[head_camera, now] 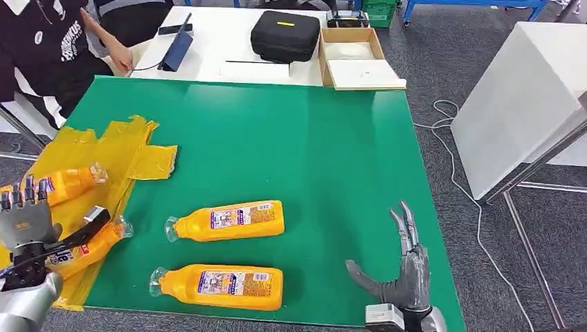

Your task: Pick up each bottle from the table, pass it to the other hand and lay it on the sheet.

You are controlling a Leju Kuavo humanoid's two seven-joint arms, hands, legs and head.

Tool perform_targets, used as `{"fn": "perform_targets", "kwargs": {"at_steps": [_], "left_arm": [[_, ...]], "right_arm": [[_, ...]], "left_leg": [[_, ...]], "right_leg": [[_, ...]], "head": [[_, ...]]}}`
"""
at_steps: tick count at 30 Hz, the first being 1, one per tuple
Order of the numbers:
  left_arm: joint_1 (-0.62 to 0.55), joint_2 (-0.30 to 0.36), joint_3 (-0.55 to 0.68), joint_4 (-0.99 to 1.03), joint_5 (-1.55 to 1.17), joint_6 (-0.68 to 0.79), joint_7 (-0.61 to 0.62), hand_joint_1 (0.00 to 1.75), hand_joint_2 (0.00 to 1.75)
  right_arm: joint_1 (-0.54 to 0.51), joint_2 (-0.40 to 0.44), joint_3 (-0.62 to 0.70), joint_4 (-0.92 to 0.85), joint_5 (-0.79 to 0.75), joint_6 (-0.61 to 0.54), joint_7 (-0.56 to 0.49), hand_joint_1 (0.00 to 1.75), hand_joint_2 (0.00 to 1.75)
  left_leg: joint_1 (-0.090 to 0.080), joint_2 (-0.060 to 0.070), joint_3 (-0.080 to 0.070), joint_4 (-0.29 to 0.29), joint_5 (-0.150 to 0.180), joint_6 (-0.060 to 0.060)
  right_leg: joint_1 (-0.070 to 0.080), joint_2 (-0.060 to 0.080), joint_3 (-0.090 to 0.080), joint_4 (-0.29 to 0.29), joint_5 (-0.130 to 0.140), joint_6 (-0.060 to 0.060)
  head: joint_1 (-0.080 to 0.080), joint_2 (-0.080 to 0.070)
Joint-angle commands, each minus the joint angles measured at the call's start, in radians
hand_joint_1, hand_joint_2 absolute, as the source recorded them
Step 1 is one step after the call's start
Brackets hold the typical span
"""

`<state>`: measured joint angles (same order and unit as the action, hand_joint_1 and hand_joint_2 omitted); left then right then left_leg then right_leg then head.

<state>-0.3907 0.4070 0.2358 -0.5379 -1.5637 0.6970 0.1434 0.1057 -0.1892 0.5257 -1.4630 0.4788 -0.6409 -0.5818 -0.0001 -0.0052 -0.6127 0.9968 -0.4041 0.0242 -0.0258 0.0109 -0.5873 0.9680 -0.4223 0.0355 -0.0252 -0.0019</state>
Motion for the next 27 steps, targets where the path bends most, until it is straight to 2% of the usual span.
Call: {"fn": "perform_targets", "kwargs": {"at_steps": [1,17,24,27], "left_arm": [[0.019,-0.061,0.02,0.016,-0.007,0.001,-0.003,0.0,1.75],[0.028,-0.064,0.012,0.007,-0.007,0.001,-0.002,0.0,1.75],[0.048,-0.098,0.042,-0.06,-0.007,0.001,-0.044,0.0,1.75],[0.032,-0.135,0.071,-0.108,0.024,0.001,-0.115,0.0,1.75]], "right_arm": [[-0.023,0.006,0.008,0.051,-0.006,-0.005,-0.004,0.0,1.75],[-0.029,0.018,0.008,0.052,0.003,0.004,0.002,0.0,1.75],[-0.028,0.037,-0.008,0.047,0.03,0.024,0.012,0.0,1.75],[-0.045,0.047,-0.017,0.061,0.041,0.032,0.009,0.0,1.75]], "left_leg": [[0.0,0.0,0.003,-0.002,0.0,-0.001],[0.0,0.0,0.005,-0.002,0.0,-0.001],[0.0,-0.001,0.005,-0.002,0.0,-0.001],[0.0,-0.002,0.004,-0.001,0.0,-0.001]], "right_leg": [[0.0,-0.001,0.003,-0.001,0.0,-0.001],[0.0,-0.001,0.005,-0.001,0.0,-0.002],[0.0,-0.002,0.006,-0.002,-0.001,-0.002],[0.0,-0.002,0.005,-0.001,0.0,-0.002]], "head": [[0.0,0.0],[0.0,0.0],[0.0,0.0],[-0.001,0.0]]}}
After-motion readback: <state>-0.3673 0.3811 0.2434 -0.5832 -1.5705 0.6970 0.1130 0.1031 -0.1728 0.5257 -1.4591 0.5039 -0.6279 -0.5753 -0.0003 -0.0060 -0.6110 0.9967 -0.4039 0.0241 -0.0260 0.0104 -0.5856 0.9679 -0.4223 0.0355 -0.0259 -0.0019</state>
